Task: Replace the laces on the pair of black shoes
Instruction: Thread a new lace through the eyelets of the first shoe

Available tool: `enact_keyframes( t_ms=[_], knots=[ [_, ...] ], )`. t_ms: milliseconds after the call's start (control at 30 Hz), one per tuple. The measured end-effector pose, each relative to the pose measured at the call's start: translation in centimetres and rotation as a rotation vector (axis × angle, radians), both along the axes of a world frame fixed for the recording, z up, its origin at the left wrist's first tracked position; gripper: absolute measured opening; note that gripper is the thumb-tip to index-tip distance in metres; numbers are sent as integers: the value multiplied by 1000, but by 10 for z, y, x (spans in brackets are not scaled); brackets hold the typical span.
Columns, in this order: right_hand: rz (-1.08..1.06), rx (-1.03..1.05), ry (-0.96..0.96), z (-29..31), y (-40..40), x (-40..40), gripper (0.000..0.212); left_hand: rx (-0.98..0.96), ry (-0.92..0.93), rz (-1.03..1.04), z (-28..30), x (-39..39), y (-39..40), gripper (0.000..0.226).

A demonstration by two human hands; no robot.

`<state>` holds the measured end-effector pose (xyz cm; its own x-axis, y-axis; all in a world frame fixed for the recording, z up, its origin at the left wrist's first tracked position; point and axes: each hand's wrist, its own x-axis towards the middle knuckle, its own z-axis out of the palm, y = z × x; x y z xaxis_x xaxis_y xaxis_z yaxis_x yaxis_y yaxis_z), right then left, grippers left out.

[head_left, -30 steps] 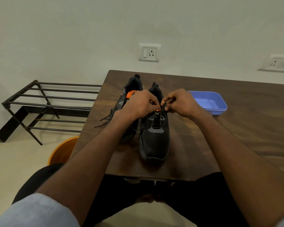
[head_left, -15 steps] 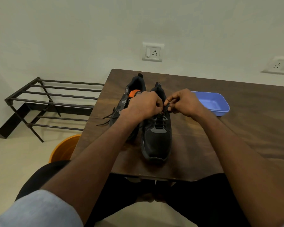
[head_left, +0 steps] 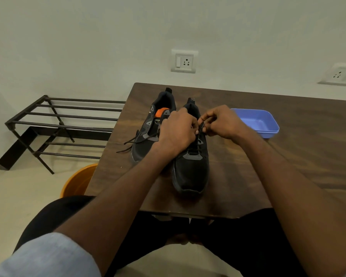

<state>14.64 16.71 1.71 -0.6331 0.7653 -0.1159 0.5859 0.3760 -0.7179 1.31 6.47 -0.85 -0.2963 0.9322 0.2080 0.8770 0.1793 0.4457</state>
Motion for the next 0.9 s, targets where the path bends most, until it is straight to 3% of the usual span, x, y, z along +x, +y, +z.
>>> enact_keyframes(
  t_ms=[67, 233, 367, 533, 667, 767, 833, 900],
  knots=[
    [-8, -9, -1, 2, -1, -1, 28, 46, 86, 80, -2, 2, -2, 9],
    [-78, -113, -18, 10, -1, 1, 19, 20, -4, 64, -3, 0, -3, 10],
    [-6, 8, -208, 14, -2, 5, 5, -24, -20, 6, -4, -4, -1, 17],
    [-5, 81, -225, 10, -6, -2, 13, -9, -6, -49, -7, -8, 0, 21],
    [-6, 2, -256, 13, -5, 0, 19, -20, -78, -94, -9, -14, 1, 22],
    [-190, 4, -109, 24, 2, 12, 32, -35, -185, -102, -6, -21, 3, 32],
    [-388, 107, 26, 30, 11, 21, 38, -43, -219, -111, -2, -24, 3, 35],
    [-449, 235, 24, 32, 15, 27, 38, -40, -225, -117, 1, -25, 2, 34]
  ],
)
